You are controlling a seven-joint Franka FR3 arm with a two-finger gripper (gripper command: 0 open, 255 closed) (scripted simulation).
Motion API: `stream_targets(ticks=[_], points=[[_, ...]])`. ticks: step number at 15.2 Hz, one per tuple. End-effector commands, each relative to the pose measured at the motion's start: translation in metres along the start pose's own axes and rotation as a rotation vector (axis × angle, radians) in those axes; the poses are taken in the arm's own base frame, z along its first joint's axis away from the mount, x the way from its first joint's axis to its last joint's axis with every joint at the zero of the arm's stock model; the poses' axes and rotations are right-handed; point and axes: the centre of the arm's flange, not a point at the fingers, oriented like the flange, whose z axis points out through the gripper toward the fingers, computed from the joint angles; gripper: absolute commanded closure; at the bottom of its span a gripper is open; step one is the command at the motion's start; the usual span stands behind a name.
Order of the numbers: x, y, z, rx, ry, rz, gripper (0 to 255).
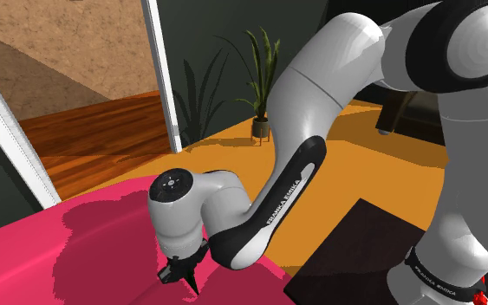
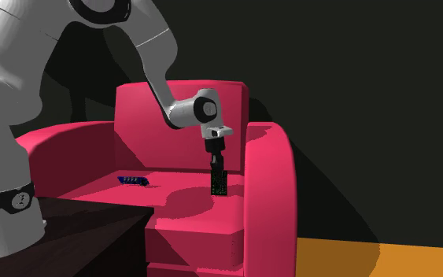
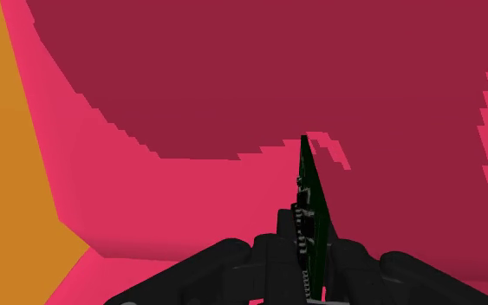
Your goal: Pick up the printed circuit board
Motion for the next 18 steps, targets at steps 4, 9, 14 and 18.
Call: stream_targets(ticks=[4,9,14,18], points=[[0.002,0.0,-0.015,0.0,0.0,0.0,255],[0.005,0.001,-0.041,0.0,0.0,0.0,255],[0.009,0.002,-0.067,0.0,0.0,0.0,255],[0.011,0.002,-0.079,0.0,0.0,0.0,255]])
